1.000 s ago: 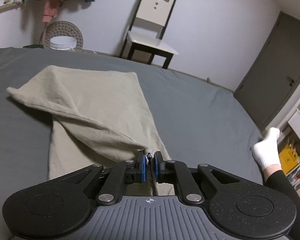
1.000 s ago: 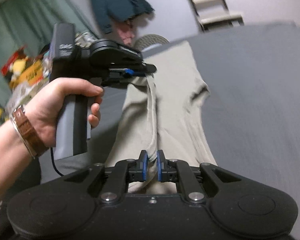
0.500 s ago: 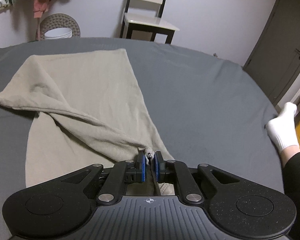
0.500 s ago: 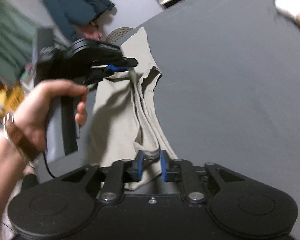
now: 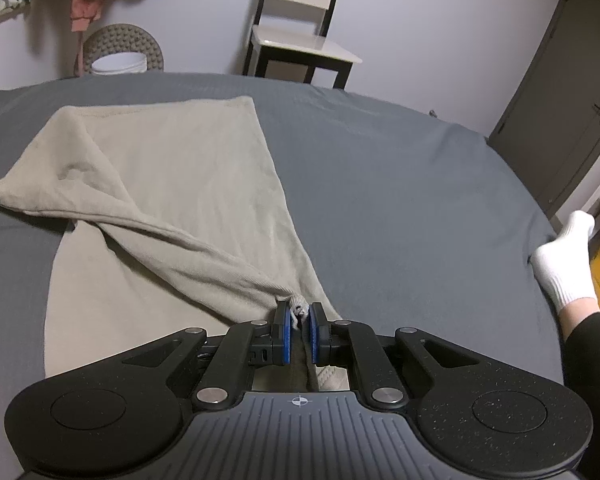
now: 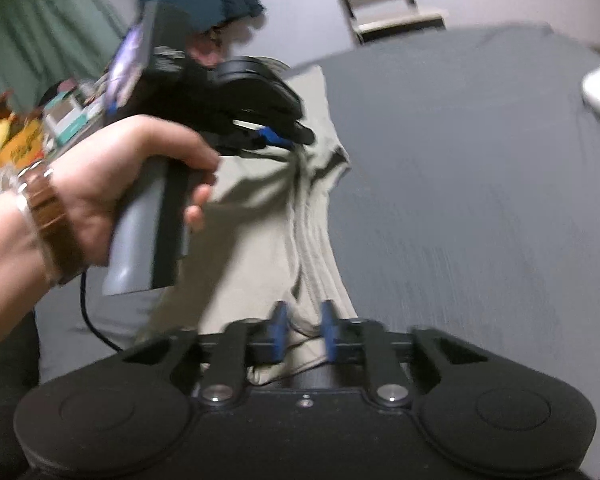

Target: Fold clothes

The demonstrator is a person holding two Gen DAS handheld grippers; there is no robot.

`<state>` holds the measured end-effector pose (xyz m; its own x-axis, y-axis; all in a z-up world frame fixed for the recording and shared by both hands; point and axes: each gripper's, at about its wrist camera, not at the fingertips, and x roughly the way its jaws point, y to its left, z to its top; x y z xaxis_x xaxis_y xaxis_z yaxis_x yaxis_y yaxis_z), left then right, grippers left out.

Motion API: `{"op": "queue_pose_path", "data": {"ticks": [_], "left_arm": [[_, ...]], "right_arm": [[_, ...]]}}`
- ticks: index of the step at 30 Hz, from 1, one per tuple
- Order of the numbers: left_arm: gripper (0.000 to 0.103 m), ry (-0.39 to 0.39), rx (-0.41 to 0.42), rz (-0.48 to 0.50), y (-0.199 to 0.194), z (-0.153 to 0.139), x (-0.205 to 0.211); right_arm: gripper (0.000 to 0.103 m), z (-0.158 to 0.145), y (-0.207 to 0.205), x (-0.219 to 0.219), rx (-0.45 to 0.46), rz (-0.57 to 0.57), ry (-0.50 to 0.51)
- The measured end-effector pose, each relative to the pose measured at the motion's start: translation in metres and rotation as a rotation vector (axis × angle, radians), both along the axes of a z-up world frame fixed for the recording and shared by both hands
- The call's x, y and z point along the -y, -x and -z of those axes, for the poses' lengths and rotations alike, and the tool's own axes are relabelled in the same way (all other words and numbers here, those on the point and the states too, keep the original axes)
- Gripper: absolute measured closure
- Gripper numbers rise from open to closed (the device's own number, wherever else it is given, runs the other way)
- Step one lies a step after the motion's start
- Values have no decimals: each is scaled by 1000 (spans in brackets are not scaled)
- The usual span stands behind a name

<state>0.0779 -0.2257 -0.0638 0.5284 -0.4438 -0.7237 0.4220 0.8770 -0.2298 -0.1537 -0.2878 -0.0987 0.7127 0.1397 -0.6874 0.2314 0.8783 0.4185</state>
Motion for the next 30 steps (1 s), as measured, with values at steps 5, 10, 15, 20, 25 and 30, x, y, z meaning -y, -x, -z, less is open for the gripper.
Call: {"op": "queue_pose_path", "data": {"ticks": [5, 10, 15, 20, 25, 30], "left_arm": [[94, -13, 1, 34, 1, 0, 6], [91, -31, -19, 85, 6, -3, 2], [86, 58, 28, 169, 53, -32, -51], [85, 48, 189, 287, 147, -41, -109], [85, -127, 274, 415, 224, -10, -113], [85, -307, 411, 534, 258, 10, -77]], "right_arm": [[97, 2, 14, 22, 47, 66, -111], [97, 16, 9, 26, -25, 83, -137], [98, 17, 8, 30, -21, 94, -166], [98, 21, 10, 46, 2, 136, -317], [98, 20, 12, 57, 64, 150, -473], [98, 15, 10, 58, 109, 136, -542]]}}
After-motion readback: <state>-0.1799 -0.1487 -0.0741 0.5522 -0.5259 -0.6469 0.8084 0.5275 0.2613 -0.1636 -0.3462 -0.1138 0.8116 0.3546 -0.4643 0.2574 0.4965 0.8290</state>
